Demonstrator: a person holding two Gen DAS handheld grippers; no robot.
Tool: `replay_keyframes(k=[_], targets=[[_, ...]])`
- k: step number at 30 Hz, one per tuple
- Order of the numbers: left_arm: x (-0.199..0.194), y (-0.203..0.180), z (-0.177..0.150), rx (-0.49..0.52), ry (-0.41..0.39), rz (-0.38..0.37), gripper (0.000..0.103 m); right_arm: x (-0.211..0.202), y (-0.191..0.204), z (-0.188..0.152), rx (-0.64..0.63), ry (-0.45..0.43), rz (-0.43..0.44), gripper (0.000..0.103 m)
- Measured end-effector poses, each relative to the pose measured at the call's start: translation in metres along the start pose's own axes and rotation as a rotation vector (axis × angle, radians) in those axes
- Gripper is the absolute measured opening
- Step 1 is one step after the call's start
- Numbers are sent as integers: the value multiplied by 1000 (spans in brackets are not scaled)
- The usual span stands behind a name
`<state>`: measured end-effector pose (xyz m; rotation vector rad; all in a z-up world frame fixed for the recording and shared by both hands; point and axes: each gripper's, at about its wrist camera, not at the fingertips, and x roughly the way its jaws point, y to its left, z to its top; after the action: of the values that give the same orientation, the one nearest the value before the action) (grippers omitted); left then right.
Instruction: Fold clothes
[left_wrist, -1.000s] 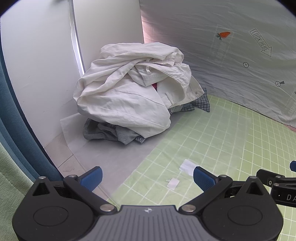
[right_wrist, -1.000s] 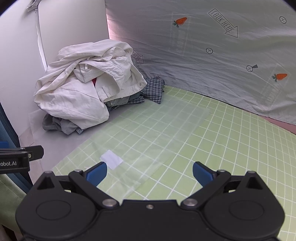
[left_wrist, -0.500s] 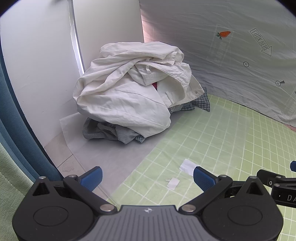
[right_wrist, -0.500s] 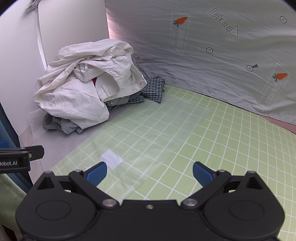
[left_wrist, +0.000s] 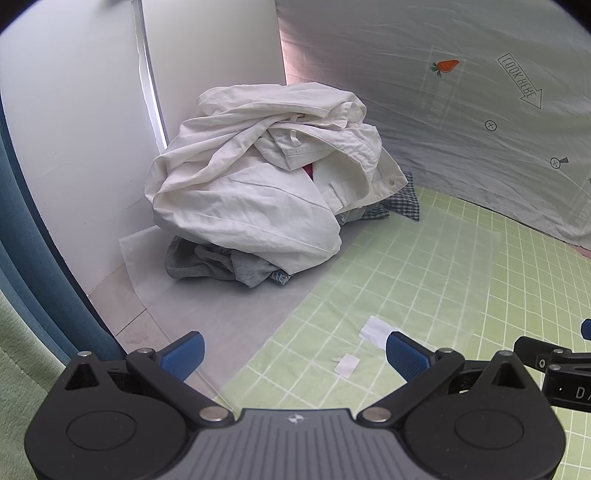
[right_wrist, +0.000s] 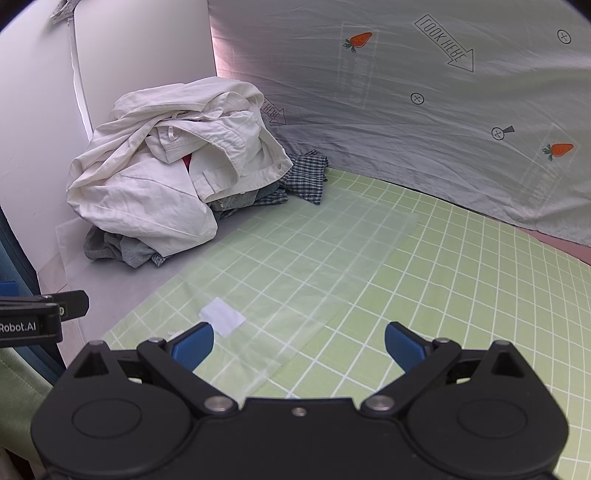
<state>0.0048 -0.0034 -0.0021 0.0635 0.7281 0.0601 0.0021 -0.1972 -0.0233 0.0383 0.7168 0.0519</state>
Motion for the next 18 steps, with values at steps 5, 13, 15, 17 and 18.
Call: replay_keyframes(k=[5,13,15,17,18], targets=[[1,0,0,2,4,0,103,1,1,0,0,4,1,100],[3,1,-1,3,12,5,103,3,2,0,-1,12,3,100],[5,1,-1,5,17,6,103,5,2,0,0,17,4,100],[8,0,-1,7,24,6,103,6,2,-1,1,22,4,100],[9,0,-1,8,27,6,103,7,2,-1,2,24,5,100]])
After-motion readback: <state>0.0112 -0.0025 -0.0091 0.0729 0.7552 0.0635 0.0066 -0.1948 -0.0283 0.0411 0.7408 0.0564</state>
